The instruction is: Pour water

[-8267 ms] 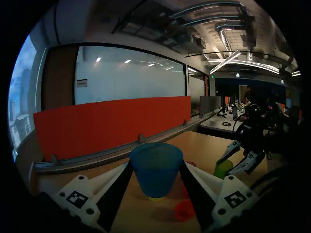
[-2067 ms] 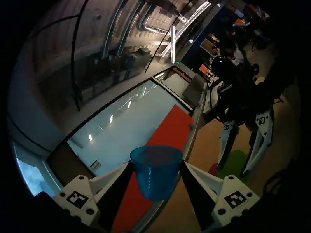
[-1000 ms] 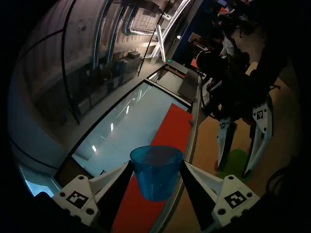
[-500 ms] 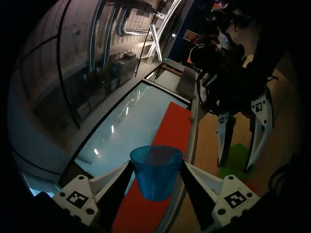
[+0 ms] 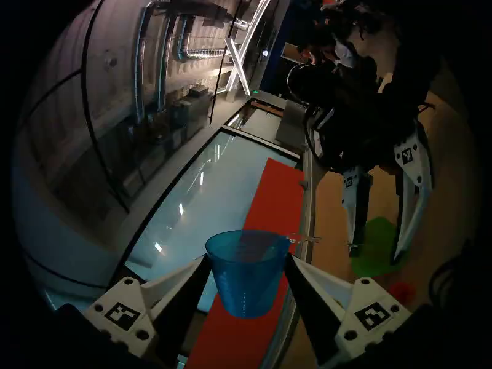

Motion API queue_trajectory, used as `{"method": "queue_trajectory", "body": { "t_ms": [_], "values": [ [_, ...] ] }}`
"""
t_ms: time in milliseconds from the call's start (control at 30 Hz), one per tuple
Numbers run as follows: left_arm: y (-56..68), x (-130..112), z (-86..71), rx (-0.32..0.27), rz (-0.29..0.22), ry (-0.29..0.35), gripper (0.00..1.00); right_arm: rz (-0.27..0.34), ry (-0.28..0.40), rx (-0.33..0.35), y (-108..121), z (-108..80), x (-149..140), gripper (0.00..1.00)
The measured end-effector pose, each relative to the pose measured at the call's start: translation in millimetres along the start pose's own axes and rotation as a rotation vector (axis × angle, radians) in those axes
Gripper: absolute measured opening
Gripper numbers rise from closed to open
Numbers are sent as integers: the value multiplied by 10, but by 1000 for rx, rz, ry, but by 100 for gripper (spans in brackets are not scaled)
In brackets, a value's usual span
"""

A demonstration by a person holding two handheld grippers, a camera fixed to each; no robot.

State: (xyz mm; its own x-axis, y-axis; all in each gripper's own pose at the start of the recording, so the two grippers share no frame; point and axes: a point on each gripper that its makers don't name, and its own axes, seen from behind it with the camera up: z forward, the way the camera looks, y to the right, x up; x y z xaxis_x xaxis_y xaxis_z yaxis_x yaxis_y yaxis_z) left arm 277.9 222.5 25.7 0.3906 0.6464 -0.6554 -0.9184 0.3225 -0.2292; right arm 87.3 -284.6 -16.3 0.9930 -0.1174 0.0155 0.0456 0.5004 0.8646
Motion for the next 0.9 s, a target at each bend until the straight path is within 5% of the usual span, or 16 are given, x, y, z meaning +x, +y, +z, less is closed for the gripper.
{"method": "queue_trajectory", "body": {
  "t_ms": [900],
  "values": [
    [-11, 73, -67, 6, 79, 5, 85, -12, 0, -3, -8, -19, 29, 93]
  ]
}}
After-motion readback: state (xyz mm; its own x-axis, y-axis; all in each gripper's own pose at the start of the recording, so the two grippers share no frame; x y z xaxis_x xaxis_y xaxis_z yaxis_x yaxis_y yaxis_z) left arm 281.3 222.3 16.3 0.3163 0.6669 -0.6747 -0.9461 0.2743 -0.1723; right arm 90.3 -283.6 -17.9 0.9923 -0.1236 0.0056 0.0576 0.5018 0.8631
